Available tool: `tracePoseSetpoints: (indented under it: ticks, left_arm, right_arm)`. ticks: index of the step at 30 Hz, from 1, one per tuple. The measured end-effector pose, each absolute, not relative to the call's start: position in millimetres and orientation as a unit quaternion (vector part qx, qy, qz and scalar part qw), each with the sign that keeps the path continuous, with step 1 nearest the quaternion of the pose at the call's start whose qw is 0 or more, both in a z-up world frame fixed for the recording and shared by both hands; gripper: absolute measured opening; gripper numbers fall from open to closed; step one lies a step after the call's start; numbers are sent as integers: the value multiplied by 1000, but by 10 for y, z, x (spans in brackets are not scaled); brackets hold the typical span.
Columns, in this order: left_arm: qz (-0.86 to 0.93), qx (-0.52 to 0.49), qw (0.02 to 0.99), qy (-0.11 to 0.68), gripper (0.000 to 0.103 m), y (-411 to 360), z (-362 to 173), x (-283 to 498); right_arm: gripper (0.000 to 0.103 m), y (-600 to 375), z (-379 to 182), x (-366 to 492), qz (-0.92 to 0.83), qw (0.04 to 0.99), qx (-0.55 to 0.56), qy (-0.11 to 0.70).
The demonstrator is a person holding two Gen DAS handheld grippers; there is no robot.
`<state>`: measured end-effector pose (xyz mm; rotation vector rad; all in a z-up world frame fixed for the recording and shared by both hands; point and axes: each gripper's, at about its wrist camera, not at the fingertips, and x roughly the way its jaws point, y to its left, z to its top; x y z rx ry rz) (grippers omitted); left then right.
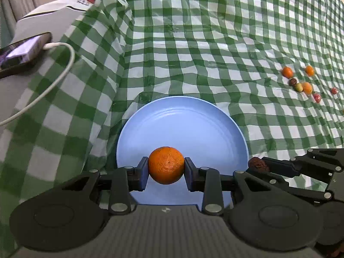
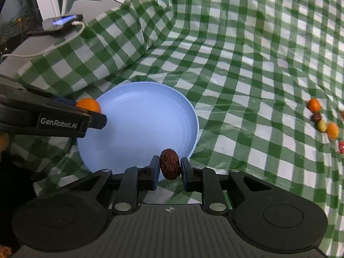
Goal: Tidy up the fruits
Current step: 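Carry both fruits to the blue plate and open both tools to release, then lift both tools away from the plate back toward the fruit row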
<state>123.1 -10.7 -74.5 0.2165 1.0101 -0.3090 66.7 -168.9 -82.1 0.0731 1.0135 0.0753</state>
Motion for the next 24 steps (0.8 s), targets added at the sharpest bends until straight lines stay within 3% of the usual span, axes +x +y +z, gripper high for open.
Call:
tracePoseSetpoints:
  ticks: [5, 7, 8, 9, 10, 12, 16, 24]
  left_arm:
    - [-153, 122, 855, 480, 38, -195, -874, 1374]
    - [-159, 125, 854, 479, 46, -216, -892, 1411]
    - [-163, 126, 853, 479, 70, -229, -892, 1430]
    - [-160, 126, 854, 479, 99, -239, -883, 1442]
    - [-155, 125, 858, 473, 102, -237, -854, 1436]
    - [-158, 116, 871, 451, 103, -213, -756, 1388]
    - [-167, 103, 869, 455, 103, -199, -582, 1305]
    - [-181, 124, 901, 374, 103, -226, -152, 909]
  right_arm:
    - [22, -1693, -961, 809, 34, 870, 28, 491]
    - [22, -1708, -993, 851, 32, 868, 30, 494]
    - [24, -1716, -1006, 870, 32, 867, 33, 496]
    - [39, -1726, -1011, 886, 29, 865, 37, 500]
    - [58, -1740, -1002, 886, 25, 864, 42, 501]
    - [69, -1763, -945, 836, 23, 868, 46, 494]
    - [78, -1809, -801, 610, 22, 865, 54, 499]
    - [88, -1738, -523, 88, 6, 870, 70, 489]
